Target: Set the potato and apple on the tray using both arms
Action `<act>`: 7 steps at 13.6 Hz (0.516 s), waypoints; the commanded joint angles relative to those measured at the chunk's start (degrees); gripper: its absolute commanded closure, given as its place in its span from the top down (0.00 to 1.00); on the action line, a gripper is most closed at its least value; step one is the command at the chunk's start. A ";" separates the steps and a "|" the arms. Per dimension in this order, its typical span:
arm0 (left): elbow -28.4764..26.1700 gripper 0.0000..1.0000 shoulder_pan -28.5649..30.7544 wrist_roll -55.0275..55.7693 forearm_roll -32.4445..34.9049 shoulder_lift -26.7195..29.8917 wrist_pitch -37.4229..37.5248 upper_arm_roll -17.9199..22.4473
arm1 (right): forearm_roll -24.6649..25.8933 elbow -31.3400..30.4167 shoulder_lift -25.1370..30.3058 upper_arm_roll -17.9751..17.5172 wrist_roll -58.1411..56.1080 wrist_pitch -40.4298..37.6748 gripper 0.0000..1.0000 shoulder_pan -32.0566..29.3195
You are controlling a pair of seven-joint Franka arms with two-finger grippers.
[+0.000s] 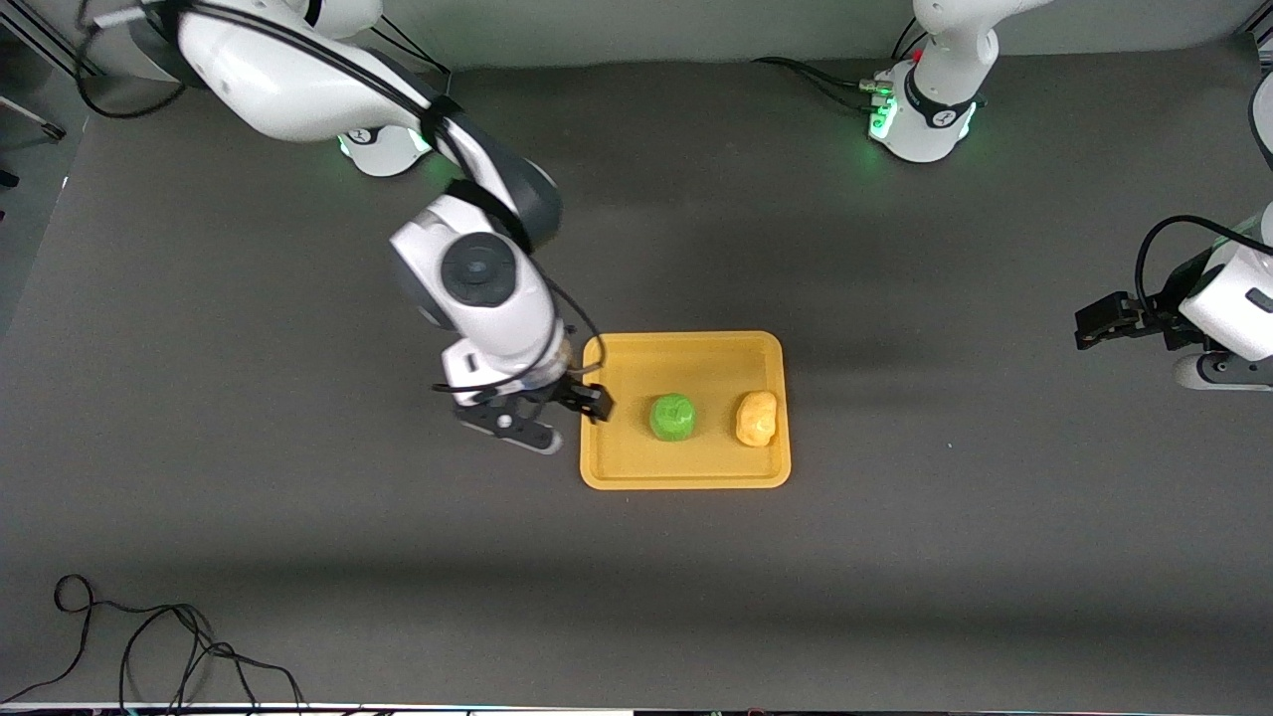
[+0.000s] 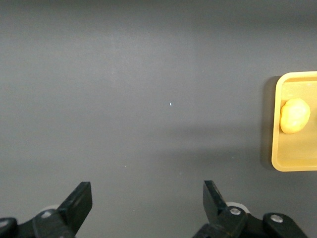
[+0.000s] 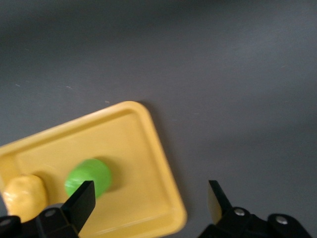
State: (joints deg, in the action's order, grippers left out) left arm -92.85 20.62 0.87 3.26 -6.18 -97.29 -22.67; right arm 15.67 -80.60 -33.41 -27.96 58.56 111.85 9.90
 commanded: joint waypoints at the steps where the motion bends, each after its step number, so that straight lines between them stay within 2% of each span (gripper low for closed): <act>1: -0.93 1.00 0.47 -1.22 -0.71 0.82 -0.97 -0.09 | -9.93 -4.47 8.07 9.55 -16.92 -4.78 1.00 -0.67; 3: -0.93 1.00 0.47 -1.22 -0.71 0.73 -0.97 -0.09 | -11.63 -9.90 13.16 16.32 -30.64 -5.59 1.00 -0.58; 5: -1.02 1.00 0.47 -1.22 -0.71 0.73 -0.97 -0.09 | -11.72 -16.93 20.28 21.43 -32.89 -1.83 1.00 -0.58; 7: -1.02 1.00 0.47 -1.22 -0.71 0.64 -1.06 -0.09 | -11.72 -19.06 24.25 25.21 -37.26 -2.16 1.00 -0.58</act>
State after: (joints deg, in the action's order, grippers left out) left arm -93.11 20.64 0.86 3.23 -6.21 -97.52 -22.67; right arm 5.40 -92.88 -16.40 -5.91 25.53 108.00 8.68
